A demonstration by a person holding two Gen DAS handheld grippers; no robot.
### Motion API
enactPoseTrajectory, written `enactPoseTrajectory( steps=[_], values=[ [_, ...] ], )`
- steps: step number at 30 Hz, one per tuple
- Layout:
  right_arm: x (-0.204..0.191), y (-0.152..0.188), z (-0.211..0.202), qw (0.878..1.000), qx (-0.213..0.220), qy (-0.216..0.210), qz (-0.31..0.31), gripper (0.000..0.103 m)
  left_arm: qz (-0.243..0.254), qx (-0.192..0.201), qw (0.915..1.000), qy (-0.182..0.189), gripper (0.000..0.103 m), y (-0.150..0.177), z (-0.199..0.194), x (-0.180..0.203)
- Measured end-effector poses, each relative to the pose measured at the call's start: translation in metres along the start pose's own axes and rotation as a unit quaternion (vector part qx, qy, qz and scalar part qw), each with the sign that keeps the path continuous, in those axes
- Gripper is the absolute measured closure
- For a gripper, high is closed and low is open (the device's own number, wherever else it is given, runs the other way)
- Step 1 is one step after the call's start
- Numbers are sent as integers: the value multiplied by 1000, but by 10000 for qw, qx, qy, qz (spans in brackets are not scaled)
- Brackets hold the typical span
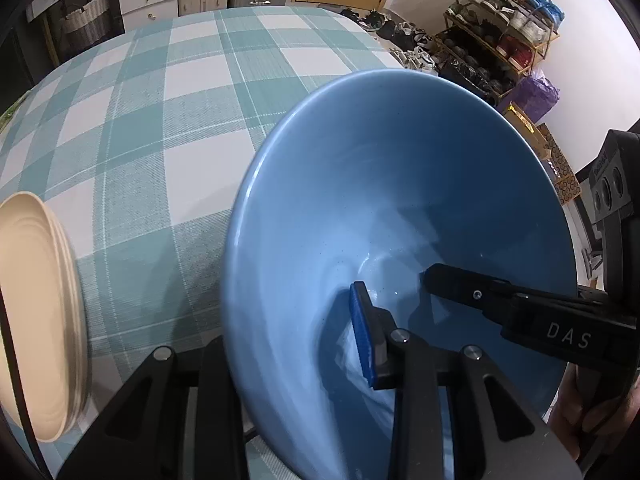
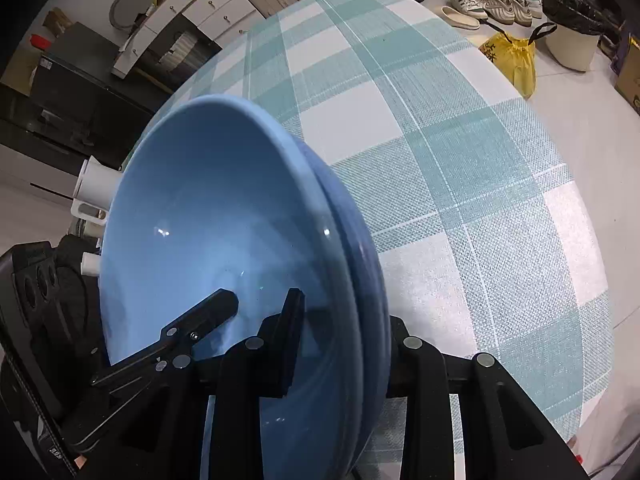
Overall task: Organize plates and bowls
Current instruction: 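Lift the nested blue bowls and carry them toward the cream plates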
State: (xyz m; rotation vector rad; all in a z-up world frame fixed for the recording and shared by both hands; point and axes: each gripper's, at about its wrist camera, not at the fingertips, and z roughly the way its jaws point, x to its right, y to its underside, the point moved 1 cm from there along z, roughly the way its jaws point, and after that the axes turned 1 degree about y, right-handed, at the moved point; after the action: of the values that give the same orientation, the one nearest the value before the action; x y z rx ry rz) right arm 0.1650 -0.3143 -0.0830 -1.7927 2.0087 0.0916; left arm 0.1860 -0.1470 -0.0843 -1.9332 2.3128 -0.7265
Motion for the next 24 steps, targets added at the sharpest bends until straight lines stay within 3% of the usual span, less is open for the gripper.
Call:
enactPoseTrajectory(
  steps=[24],
  values=[
    [-97, -8, -19, 9976, 86, -173, -664, 73, -350, 628, 9968, -349, 72, 0, -71, -52]
  ],
)
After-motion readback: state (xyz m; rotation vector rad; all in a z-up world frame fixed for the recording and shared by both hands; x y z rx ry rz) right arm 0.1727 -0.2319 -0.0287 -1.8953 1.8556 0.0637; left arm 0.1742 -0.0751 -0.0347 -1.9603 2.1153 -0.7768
